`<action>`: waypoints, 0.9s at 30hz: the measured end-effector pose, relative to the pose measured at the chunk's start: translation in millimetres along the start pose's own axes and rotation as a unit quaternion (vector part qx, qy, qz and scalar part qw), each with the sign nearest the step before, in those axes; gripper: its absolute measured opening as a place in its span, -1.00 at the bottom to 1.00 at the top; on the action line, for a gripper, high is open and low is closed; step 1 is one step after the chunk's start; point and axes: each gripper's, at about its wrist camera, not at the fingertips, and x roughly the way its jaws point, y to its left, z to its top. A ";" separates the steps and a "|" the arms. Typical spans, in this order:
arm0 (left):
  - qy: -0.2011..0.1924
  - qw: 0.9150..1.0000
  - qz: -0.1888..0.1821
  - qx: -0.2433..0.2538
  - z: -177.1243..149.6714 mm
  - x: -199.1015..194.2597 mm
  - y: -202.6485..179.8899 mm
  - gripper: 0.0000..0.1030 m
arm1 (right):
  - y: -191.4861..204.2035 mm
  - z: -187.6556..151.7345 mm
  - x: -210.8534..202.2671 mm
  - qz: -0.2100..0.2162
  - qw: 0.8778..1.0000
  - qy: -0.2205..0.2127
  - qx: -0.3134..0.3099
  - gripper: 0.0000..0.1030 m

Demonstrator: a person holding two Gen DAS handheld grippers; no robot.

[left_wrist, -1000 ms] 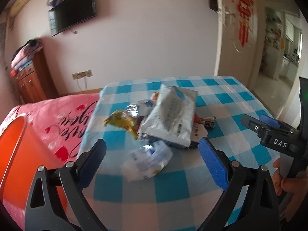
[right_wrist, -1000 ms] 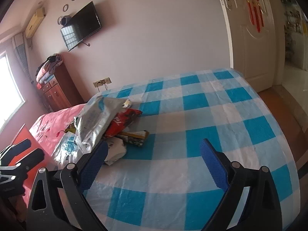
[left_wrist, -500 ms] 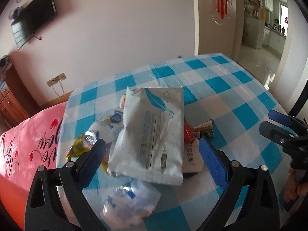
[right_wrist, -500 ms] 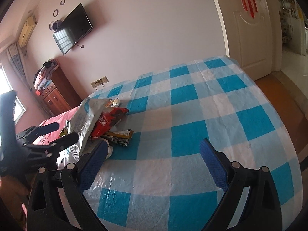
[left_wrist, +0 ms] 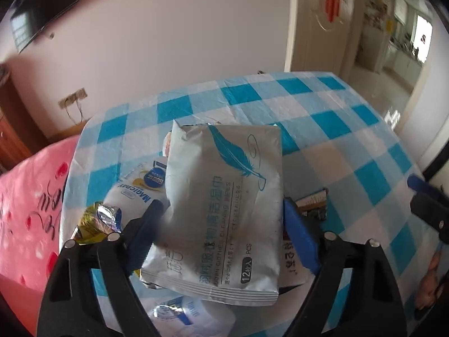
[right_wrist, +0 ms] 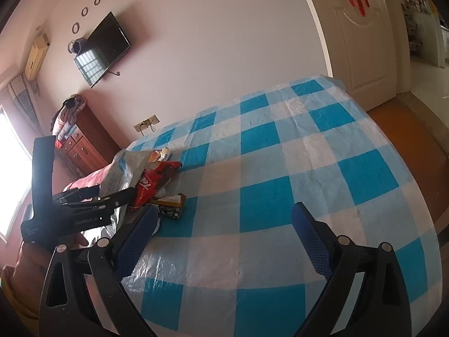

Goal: Collect trash
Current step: 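Grasp the white wipes packet with the left tool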

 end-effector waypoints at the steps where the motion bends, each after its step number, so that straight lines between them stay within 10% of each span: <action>1: 0.000 1.000 -0.001 -0.007 0.1 0.3 0.3 0.59 | -0.7 0.1 -0.4 0.000 1.000 0.000 0.000 0.84; 27: -0.046 0.988 -0.082 -0.122 -44.7 -61.7 -21.8 0.34 | 7.5 0.6 2.6 0.020 0.999 0.025 -0.007 0.84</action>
